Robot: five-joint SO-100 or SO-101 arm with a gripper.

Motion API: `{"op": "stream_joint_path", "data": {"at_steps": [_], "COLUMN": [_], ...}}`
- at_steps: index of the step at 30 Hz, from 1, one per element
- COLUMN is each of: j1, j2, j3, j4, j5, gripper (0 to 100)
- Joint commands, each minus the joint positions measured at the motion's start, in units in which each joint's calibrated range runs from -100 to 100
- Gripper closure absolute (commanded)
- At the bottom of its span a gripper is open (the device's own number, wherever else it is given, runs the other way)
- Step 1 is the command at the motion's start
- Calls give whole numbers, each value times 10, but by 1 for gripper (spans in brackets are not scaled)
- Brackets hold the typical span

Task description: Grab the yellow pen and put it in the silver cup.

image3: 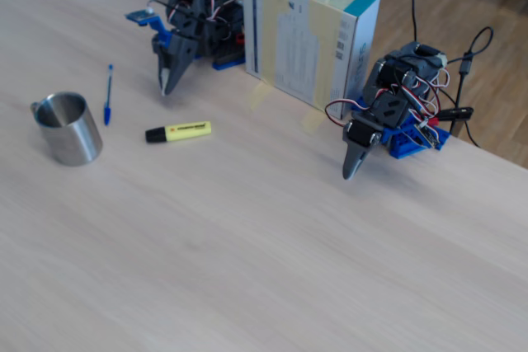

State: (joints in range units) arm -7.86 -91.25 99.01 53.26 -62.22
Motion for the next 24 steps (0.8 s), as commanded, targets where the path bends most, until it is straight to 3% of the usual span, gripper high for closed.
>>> {"op": "stream_joint_path", "data": {"at_steps": [1, 9, 19, 24], "j1": [-20, -64, -113, -101], "j2": [68, 225, 393, 447], "j3": [-45, -147, -285, -329], "j4": [-71, -193, -209, -202], "j5": [-5, -103, -112, -112], "gripper": [98, 98, 98, 88]}}
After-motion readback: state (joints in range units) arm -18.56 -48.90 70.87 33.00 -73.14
